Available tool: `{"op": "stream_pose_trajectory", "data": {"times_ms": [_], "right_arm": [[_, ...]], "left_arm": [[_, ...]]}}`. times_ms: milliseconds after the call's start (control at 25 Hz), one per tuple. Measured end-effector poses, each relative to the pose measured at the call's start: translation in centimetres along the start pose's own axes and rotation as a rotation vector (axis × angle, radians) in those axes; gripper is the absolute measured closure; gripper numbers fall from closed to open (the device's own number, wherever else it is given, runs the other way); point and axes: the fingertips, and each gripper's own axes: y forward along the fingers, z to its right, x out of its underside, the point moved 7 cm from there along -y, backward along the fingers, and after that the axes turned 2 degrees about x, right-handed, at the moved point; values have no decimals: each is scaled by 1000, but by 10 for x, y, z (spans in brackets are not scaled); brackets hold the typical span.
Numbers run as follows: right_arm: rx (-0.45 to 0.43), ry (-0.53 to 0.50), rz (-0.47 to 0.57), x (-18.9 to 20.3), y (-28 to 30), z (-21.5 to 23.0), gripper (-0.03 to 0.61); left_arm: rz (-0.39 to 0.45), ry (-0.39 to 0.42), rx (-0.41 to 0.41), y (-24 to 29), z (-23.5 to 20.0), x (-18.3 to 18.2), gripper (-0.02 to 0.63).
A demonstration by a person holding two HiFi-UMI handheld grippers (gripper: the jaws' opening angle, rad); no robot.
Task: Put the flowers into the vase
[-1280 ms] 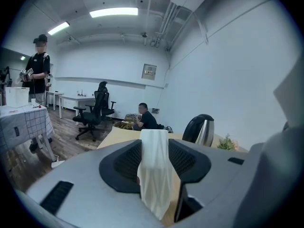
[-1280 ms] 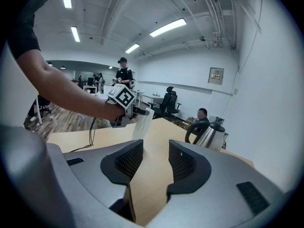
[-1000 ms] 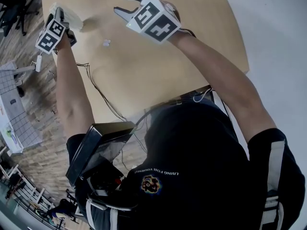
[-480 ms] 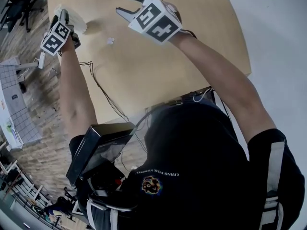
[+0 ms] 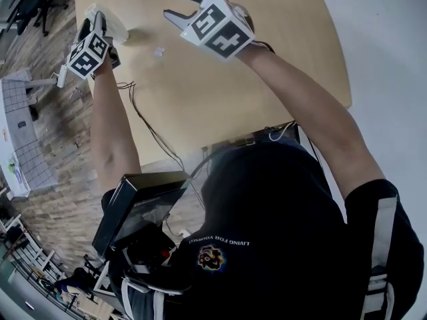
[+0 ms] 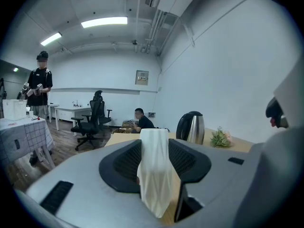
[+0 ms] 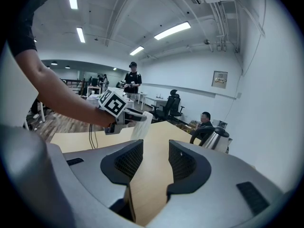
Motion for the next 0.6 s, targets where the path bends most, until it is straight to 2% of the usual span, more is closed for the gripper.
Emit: {"op": "stream_pose_trajectory", "data": {"times_ms": [280,600], "right_arm": [[-14,-9,16,0,-1,-3,416],[-34,-22,11,-3,3,-7,416]], "left_arm": [[31,35,-3,-16,8,9,430],[20,50,-20,-28,4,11,426]]}}
